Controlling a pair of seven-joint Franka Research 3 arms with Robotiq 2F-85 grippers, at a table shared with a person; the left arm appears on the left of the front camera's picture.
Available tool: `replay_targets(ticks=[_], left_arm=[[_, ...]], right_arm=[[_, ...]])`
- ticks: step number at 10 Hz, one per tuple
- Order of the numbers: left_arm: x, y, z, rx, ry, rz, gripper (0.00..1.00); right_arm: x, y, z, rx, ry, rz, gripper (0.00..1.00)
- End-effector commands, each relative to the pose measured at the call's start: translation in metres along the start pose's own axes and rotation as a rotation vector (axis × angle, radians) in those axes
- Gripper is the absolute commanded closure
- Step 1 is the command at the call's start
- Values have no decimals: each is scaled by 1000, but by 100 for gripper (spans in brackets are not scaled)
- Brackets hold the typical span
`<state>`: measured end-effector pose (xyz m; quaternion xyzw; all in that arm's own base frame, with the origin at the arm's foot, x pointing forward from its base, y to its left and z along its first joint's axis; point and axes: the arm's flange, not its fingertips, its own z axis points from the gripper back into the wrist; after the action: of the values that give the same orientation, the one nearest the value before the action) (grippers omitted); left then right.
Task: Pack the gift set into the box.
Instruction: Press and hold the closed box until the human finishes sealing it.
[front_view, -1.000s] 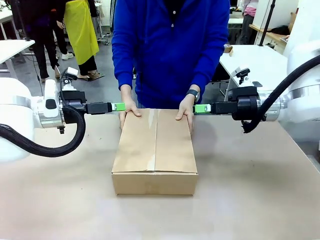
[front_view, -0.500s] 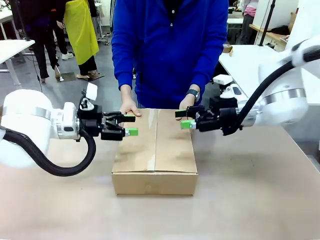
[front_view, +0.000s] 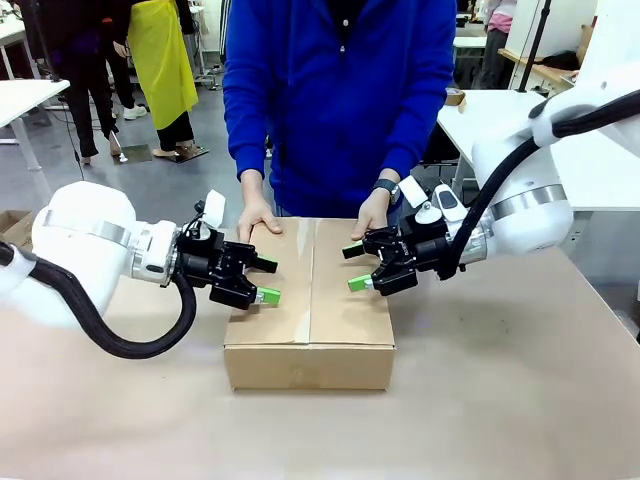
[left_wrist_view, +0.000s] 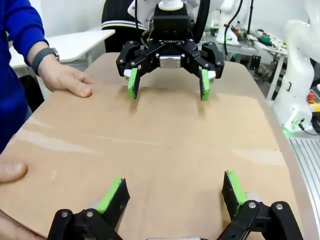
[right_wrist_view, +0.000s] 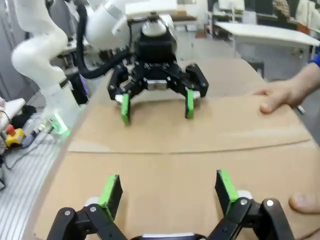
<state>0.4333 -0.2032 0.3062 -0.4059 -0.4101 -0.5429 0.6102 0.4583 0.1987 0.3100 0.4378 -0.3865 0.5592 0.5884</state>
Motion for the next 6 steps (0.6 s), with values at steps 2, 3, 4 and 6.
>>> replay_targets(ticks=[2, 3, 4, 6], left_arm=[[-9, 13, -8, 32, 97, -5, 0], [-11, 14, -8, 39, 101, -15, 0], [-11, 15, -5, 34, 96, -18, 0], [4, 7, -7, 17, 46, -18, 0]], right_arm=[[-5, 0, -15, -148, 103, 45, 0], [-10, 0, -16, -129, 124, 10, 0], [-15, -1, -18, -114, 146, -34, 0], [-2, -3, -8, -98, 94, 0, 0]])
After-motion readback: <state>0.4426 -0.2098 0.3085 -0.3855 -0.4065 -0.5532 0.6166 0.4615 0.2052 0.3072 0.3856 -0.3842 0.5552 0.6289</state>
